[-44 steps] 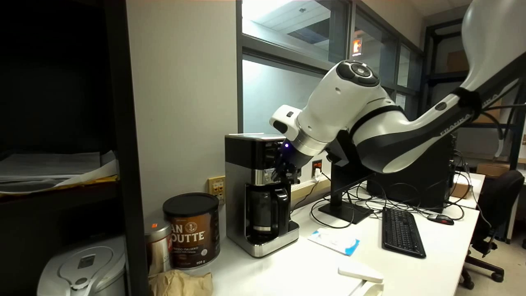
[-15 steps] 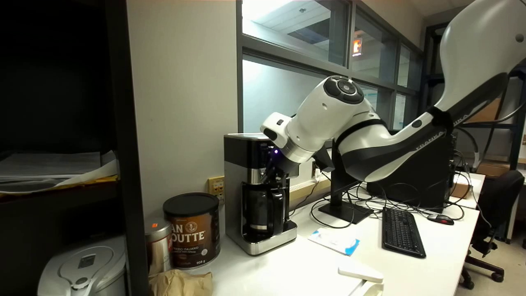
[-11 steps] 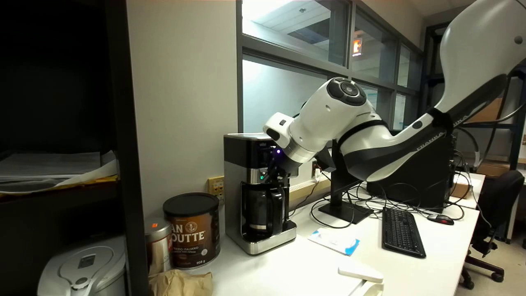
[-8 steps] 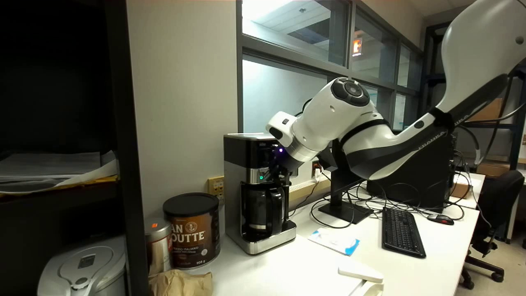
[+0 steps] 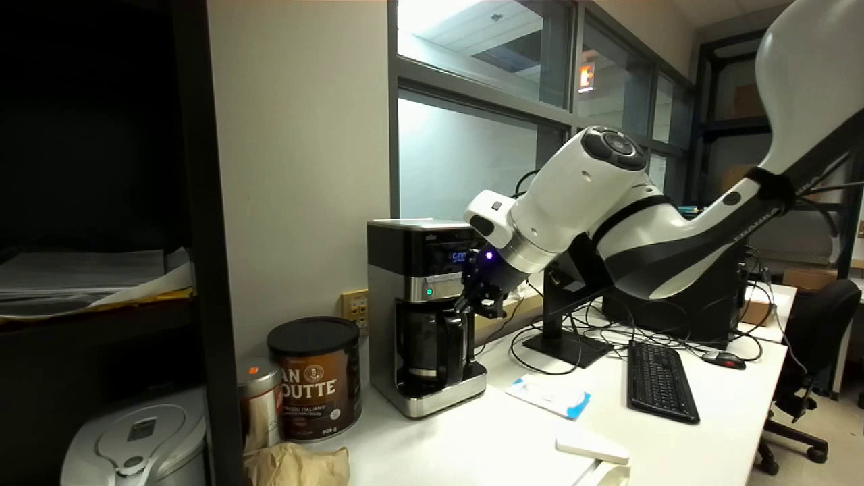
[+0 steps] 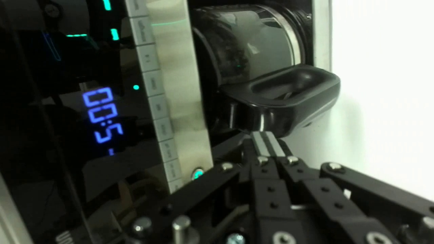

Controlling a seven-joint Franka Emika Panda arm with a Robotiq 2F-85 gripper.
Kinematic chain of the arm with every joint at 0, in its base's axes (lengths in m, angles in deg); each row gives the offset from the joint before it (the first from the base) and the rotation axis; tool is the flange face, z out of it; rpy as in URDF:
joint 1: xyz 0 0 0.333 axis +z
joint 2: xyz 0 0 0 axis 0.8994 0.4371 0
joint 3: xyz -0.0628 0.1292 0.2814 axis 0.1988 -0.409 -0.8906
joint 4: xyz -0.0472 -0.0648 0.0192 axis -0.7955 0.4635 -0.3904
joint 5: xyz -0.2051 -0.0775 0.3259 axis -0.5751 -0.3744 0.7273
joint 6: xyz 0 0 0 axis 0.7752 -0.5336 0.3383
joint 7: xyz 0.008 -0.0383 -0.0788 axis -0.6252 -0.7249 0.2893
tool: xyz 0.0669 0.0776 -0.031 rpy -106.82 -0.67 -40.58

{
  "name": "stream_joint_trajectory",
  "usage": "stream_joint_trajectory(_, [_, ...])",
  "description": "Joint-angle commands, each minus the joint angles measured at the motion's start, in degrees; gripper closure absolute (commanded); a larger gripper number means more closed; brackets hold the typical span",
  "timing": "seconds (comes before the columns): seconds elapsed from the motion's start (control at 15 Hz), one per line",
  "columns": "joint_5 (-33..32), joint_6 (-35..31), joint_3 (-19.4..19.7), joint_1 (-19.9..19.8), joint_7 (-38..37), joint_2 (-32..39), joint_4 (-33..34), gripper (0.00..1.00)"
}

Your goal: Press a button on the coffee maker

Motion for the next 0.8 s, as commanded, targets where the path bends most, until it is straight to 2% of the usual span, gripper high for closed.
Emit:
stream_joint_trajectory(0.0, [1.13,-3.52,-1.71,-1.59,0.82,-6.37,-9.82,1.00])
stream_joint_trajectory(0.4, [0.40,-9.69,-2.12,-2.70,0.49,-13.08,-19.41,1.00])
stream_joint_trajectory(0.73, [0.26,-12.81,-1.78,-3.19,0.31,-16.80,-24.31,1.00])
